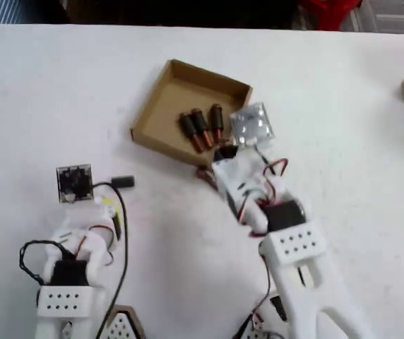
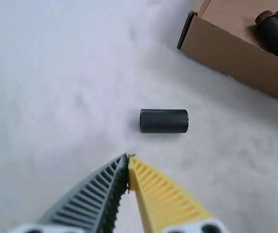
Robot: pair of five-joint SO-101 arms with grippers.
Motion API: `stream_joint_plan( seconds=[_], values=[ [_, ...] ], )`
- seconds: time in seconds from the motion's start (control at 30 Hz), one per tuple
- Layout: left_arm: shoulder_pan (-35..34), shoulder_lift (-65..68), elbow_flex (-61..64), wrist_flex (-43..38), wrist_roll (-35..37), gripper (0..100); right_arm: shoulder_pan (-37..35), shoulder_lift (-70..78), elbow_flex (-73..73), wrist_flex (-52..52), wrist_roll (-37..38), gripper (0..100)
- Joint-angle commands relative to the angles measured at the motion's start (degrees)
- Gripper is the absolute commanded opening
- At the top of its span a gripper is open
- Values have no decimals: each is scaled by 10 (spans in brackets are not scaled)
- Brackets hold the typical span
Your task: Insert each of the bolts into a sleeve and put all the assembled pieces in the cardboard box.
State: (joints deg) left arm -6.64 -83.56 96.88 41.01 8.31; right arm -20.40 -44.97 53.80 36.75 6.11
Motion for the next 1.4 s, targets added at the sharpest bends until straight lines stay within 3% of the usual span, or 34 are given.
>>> stream_joint_plan(
  seconds=[0.0,0.73,0.87,1.13,1.37],
  values=[
    [-4,-8,-4,17,-6,31,28,111,-168,45,16,19],
    [-4,-8,-11,32,-31,31,24,701,-647,57,16,22],
    [-4,-8,-11,32,-31,31,16,746,-697,95,16,35],
    [-4,-8,-9,16,-31,31,2,773,-767,207,19,256],
    [-47,-7,-11,-28,-27,31,-29,732,-830,366,20,187]
  ],
)
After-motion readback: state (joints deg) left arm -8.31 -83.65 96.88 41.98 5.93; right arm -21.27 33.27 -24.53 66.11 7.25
